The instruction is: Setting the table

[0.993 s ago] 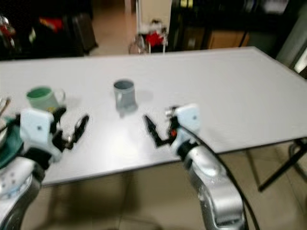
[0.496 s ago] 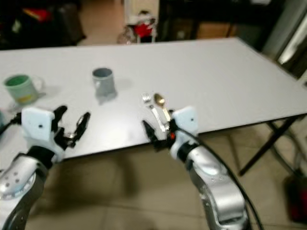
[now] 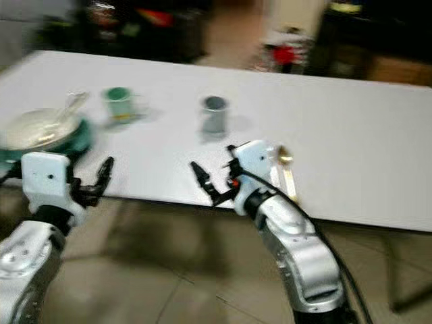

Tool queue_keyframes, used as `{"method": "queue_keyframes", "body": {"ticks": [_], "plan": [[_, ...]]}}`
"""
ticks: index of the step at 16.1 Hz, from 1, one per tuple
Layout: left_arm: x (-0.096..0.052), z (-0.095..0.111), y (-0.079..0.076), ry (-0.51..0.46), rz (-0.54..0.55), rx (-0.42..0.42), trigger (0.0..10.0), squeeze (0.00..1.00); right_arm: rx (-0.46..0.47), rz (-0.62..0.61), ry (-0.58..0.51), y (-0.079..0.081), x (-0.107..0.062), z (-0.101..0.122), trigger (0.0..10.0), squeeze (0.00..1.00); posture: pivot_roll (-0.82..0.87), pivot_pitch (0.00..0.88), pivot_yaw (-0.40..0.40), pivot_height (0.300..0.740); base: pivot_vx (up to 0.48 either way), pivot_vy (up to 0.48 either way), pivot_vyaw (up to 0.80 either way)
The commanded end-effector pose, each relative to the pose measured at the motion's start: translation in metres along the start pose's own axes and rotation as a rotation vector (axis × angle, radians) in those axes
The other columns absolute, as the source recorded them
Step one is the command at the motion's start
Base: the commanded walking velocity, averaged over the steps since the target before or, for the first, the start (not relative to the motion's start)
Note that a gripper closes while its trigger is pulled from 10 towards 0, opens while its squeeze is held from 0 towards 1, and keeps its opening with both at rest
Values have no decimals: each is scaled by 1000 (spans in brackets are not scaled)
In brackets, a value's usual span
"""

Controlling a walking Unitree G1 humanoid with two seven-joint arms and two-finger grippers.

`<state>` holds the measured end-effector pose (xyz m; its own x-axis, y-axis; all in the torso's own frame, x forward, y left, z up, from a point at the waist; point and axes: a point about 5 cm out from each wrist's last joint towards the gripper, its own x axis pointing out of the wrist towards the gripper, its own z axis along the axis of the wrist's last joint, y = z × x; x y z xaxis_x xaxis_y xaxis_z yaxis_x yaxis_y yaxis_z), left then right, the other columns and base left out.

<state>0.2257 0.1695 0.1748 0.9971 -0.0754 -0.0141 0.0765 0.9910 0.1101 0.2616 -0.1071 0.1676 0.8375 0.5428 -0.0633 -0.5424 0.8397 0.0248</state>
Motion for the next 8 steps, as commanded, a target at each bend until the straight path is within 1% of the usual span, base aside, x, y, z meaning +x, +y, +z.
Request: {"method": "queue_keyframes", "body": {"ticks": [1, 5, 8], "plan": [[0, -1, 1, 10, 1, 8, 10000, 0, 5, -11, -10, -1, -2, 2, 10000, 1000, -58, 0, -9, 740, 0, 0, 800], [1, -2, -4, 8, -19, -18, 10000, 0, 39, -84, 5, -8, -6, -4, 10000, 1000, -78, 0, -4, 740, 0, 0, 800], [2, -2, -6, 8, -18, -27, 10000, 0, 51, -100, 12, -12, -8, -5, 10000, 1000, -81, 0, -12, 740, 0, 0, 800]]}}
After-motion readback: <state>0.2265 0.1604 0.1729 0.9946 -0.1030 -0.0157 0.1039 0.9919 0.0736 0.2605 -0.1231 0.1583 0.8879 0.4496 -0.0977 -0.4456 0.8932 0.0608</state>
